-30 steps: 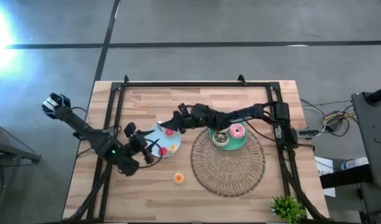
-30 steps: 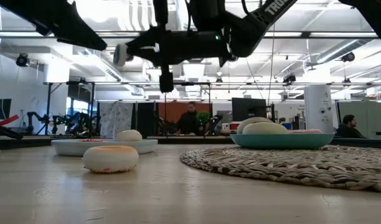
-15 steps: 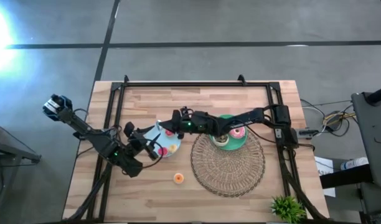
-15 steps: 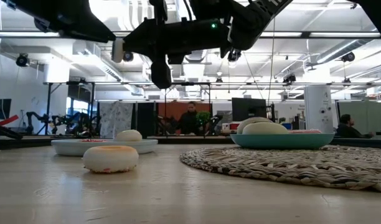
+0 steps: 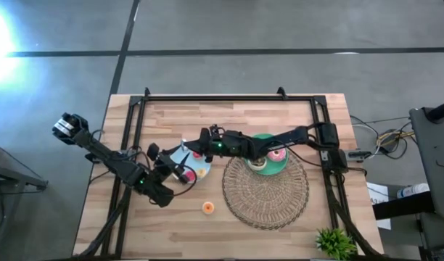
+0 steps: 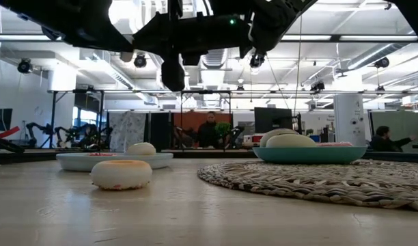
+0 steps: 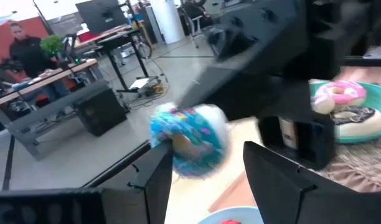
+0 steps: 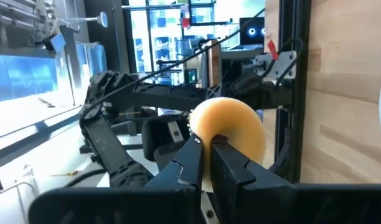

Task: Pick & Place donuts
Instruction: Put the blue doughnut on the blue plate

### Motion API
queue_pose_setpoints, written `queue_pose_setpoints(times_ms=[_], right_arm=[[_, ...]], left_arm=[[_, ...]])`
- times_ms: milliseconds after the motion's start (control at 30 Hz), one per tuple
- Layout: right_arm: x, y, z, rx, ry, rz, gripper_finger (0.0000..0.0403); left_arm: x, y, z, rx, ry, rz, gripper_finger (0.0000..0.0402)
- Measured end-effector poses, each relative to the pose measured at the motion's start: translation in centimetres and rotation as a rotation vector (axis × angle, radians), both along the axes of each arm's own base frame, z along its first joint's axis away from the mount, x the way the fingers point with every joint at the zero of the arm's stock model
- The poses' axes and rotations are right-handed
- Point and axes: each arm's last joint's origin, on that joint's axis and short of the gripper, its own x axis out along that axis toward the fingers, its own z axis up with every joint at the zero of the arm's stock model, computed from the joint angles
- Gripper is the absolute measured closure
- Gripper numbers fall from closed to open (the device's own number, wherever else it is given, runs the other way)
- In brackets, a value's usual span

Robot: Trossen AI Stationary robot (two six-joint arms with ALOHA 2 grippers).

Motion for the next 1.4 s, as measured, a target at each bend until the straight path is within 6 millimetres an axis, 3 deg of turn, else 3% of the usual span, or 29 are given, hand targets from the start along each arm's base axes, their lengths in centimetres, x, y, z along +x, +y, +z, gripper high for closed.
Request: queue_pose_setpoints(times_ms=[400, 733, 800, 967, 1167, 1400], right_arm=[[-0.1, 0.3, 0.2, 0.021, -0.008, -0.026, 0.039], [-0.2, 0.3, 0.0, 0.022, 0.038, 0.001, 0.039], [-0.2, 0.4, 0.0, 0.001, 0.052, 0.026, 0.0386], [-0.5, -0.1, 0.1, -0.142, 0.132, 0.098, 0.0343], [-2.3, -1.3, 0.7, -0.349, 0.36, 0.191, 0.0266], [-6.6, -2.0, 4.6, -0.694, 0.6, 0.236, 0.0198]], left_arm=[[0.3, 0.9, 0.1, -0.004, 0.01, 0.035, 0.0243], [0.5, 1.1, 0.3, 0.038, 0.093, 0.014, 0.0382], [0.5, 1.1, 0.5, 0.026, 0.099, 0.001, 0.0394], [0.5, 1.1, 0.4, 0.006, 0.132, -0.026, 0.0399], [0.0, 1.4, 0.0, -0.005, 0.192, -0.036, 0.04], [-1.2, 1.9, -1.2, -0.082, 0.325, -0.054, 0.0401]])
